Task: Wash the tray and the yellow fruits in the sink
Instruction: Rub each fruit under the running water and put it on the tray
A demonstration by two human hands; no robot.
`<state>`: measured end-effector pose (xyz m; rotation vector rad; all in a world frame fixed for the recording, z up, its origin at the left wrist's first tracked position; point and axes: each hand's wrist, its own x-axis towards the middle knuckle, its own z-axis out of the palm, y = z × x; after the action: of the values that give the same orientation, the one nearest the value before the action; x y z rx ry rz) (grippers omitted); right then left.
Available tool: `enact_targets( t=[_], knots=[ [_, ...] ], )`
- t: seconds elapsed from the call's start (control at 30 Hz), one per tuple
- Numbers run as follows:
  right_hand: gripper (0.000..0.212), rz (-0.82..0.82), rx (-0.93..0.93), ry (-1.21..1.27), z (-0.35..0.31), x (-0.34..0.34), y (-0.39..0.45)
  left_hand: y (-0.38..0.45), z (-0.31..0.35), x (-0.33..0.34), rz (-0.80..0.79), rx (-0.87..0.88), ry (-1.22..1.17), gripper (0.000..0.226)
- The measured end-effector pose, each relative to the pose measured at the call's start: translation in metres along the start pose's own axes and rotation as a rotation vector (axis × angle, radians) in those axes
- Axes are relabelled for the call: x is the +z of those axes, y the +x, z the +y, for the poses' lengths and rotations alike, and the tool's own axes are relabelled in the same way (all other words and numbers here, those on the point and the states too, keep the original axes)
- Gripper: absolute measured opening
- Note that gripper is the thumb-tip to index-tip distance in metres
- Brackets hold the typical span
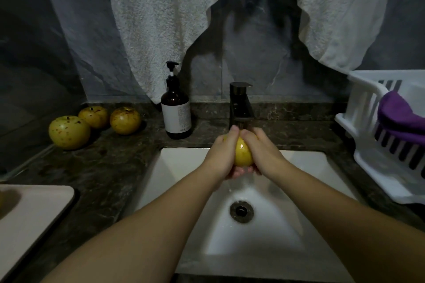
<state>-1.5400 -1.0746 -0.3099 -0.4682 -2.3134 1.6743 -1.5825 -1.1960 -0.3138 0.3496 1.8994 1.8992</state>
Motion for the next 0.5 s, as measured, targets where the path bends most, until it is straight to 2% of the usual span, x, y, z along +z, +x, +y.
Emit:
enact_targets(
  t=[0.07, 0.1, 0.2, 0.23, 0.37, 0.5],
  knots=[
    [0.053, -0.043, 0.185, 0.14, -0.0048, 0.0045, -0.0004, 0.0042, -0.0032, -0.0009, 0.116, 0.116, 0.179, 0.051],
    [0.056, -0.048, 0.203, 0.154, -0.0061, 0.0062, 0.0002, 0.0041, -0.0042, -0.0005, 0.141, 0.133, 0.197, 0.052],
    [0.048, 0.006, 0.011, 0.015, -0.0064, 0.0051, 0.0024, 0.0, 0.0014, -0.0008, 0.039, -0.023, -0.054, 0.058],
    [0.047, 0.002, -0.004, -0.007, -0.0067, 0.0037, 0.0005, -0.0004, 0.0019, -0.0013, 0.014, -0.053, -0.083, 0.06],
    [0.064, -0.138, 0.253, 0.186, -0.0089, 0.0021, -0.0043, 0.0045, -0.0055, -0.0024, 0.115, 0.087, 0.134, 0.056],
    [0.05, 0.008, -0.086, -0.1, -0.003, 0.0004, -0.0013, -0.0016, -0.0003, -0.0034, 0.016, -0.093, -0.023, 0.065]
  ],
)
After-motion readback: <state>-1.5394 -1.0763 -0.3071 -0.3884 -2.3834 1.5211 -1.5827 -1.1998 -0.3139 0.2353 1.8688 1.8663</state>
